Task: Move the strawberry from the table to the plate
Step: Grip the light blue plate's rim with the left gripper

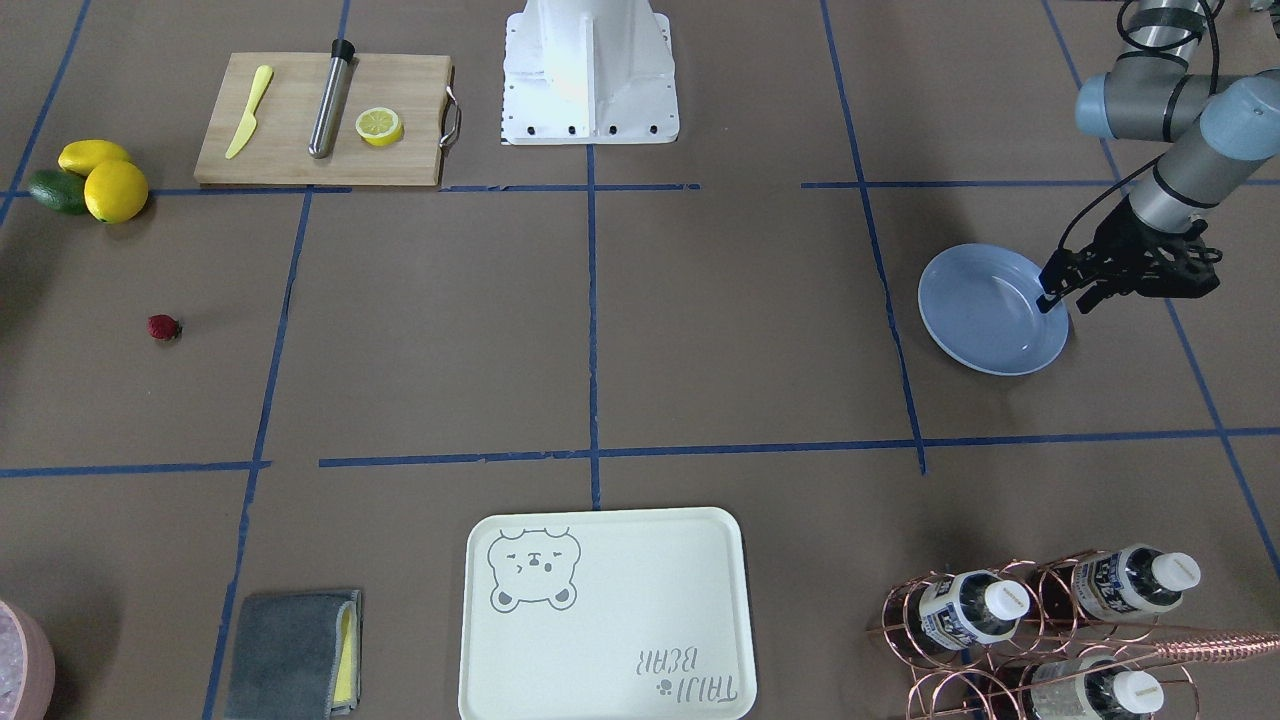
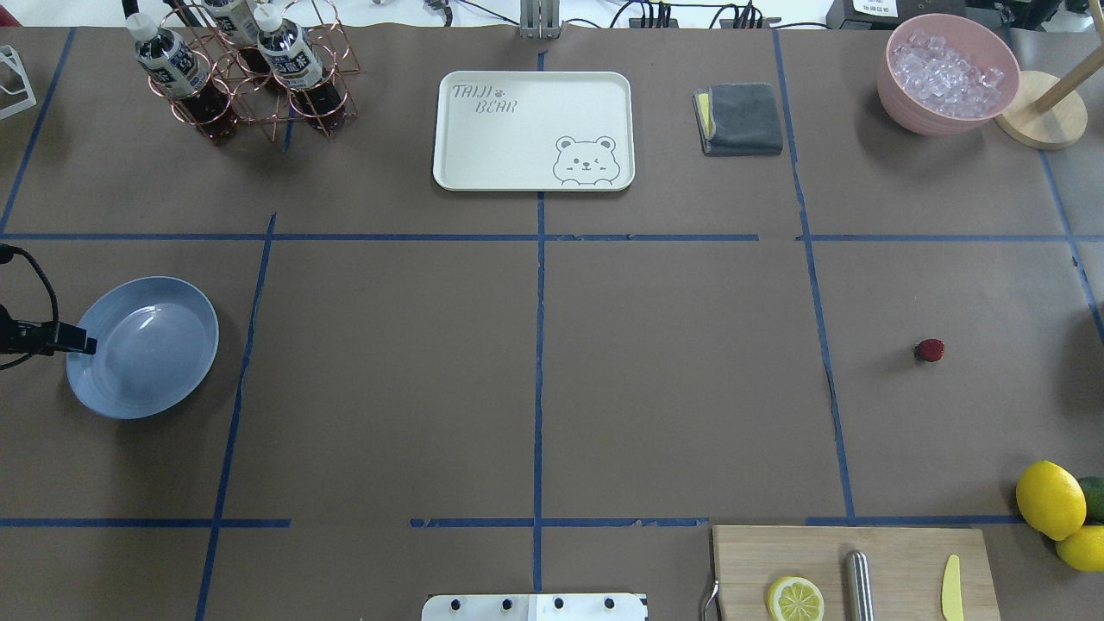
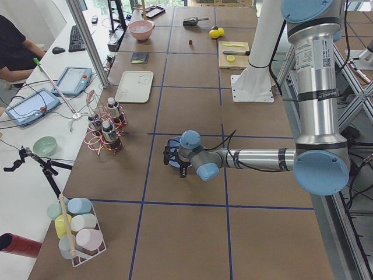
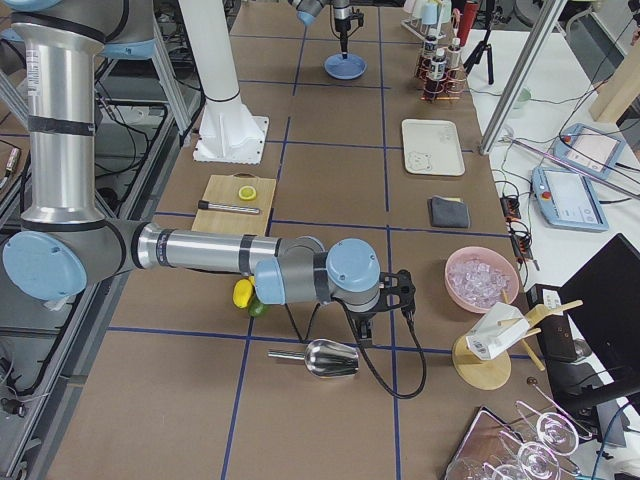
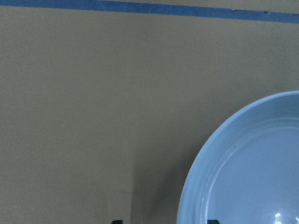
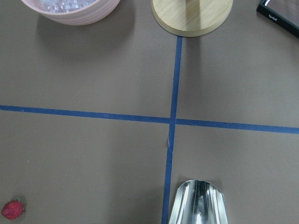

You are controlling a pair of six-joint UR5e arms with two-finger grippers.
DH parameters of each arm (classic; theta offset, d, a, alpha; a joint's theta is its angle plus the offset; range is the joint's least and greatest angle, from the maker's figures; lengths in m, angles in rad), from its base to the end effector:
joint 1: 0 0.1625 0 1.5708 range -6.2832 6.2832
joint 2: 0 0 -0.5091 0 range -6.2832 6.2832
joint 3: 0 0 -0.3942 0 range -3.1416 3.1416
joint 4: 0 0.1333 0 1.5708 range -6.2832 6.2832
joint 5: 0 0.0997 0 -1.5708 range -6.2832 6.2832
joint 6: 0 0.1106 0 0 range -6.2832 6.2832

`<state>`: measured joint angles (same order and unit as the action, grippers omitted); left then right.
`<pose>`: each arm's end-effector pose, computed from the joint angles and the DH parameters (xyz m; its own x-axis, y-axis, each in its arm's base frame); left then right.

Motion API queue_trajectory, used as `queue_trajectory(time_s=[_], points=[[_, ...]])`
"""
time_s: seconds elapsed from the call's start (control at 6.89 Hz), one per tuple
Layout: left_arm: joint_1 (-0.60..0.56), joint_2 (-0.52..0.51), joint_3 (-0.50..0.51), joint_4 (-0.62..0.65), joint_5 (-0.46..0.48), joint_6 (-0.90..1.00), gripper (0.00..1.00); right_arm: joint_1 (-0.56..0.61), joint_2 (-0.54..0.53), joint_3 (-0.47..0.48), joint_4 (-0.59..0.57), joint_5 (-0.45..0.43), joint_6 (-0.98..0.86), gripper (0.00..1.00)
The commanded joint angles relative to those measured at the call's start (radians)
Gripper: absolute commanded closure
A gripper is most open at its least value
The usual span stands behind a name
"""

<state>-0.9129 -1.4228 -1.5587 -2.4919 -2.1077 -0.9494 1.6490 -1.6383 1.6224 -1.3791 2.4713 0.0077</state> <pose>0.2156 -0.4044 0.7289 0.6303 0.0025 -0.7764 0.1197 0.9877 0.1004 0.0832 -0.4649 0.7269 0.6294 -0.0805 0.7729 -0.0818 0.9822 0.1689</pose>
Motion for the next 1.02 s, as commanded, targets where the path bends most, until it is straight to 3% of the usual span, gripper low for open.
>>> queue_trajectory(time_s=[0.0, 0.15, 0.29, 0.73, 0.87], points=[[0.015, -0.016, 0.012, 0.001, 0.0, -0.011, 0.57, 0.0, 0.0, 0.001, 0.0, 0.001, 0.0, 0.0], [0.017, -0.016, 0.012, 0.001, 0.0, -0.011, 0.83, 0.0, 0.0, 0.001, 0.0, 0.003, 0.0, 0.0], [0.017, -0.015, 0.005, 0.001, 0.0, -0.008, 1.0, 0.0, 0.0, 0.001, 0.0, 0.0, 0.0, 0.0], [0.008, 0.014, -0.07, 0.014, -0.015, 0.0, 1.0, 0.0, 0.0, 0.001, 0.0, 0.001, 0.0, 0.0], [0.002, 0.009, -0.104, 0.075, -0.064, 0.0, 1.0, -0.002, 0.0, 0.001, -0.002, 0.0, 0.002, 0.0]])
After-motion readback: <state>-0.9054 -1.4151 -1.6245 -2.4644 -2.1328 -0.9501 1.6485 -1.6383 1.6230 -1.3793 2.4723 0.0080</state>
